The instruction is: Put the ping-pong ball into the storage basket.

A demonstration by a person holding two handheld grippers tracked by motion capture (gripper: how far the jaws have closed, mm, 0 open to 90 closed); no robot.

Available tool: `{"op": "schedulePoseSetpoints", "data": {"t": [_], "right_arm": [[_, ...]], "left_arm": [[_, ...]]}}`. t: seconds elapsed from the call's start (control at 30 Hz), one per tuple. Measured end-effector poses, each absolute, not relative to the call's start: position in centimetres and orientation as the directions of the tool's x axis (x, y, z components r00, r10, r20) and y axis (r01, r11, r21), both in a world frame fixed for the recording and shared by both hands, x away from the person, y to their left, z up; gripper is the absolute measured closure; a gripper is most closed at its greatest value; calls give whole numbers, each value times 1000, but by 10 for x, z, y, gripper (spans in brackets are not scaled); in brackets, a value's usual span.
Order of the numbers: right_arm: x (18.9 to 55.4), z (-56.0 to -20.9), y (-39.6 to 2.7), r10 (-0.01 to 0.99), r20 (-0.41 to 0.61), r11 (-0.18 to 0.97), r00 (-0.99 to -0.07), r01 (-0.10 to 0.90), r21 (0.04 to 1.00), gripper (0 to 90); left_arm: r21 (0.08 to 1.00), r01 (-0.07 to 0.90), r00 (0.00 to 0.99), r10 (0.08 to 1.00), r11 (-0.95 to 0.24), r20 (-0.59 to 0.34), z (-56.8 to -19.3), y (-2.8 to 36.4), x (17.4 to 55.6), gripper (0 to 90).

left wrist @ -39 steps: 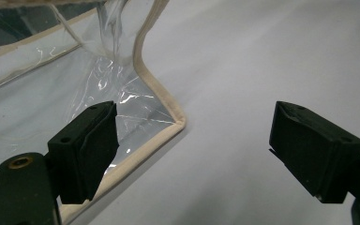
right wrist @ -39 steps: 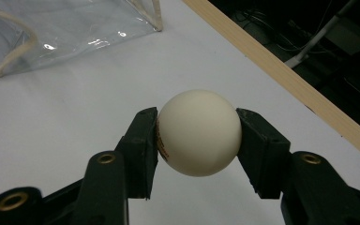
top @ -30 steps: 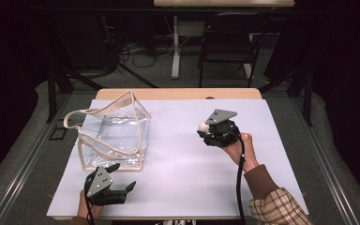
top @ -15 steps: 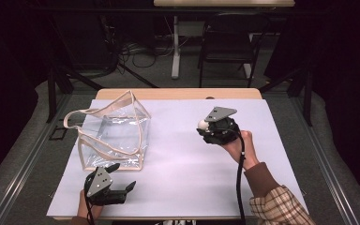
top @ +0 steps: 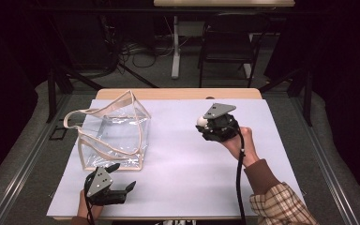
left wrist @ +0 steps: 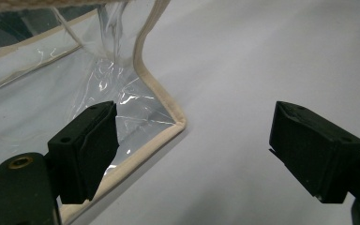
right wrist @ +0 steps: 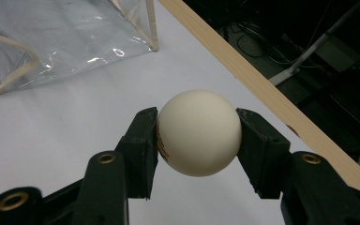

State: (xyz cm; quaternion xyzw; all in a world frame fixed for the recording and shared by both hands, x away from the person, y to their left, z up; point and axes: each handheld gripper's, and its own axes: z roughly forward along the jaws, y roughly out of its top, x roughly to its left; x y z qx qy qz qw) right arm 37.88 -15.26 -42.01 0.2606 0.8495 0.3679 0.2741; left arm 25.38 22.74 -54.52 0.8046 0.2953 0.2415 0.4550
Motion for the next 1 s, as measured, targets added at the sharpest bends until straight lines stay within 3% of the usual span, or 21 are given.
{"op": "schedulePoseSetpoints", "data": {"t": [1.0], "right_arm": [[383,-401,-142,624,-313,611,-716,197,767,509]], "left_arm": [[874,257,709,695,-412,119,-545,228,254,161]]}}
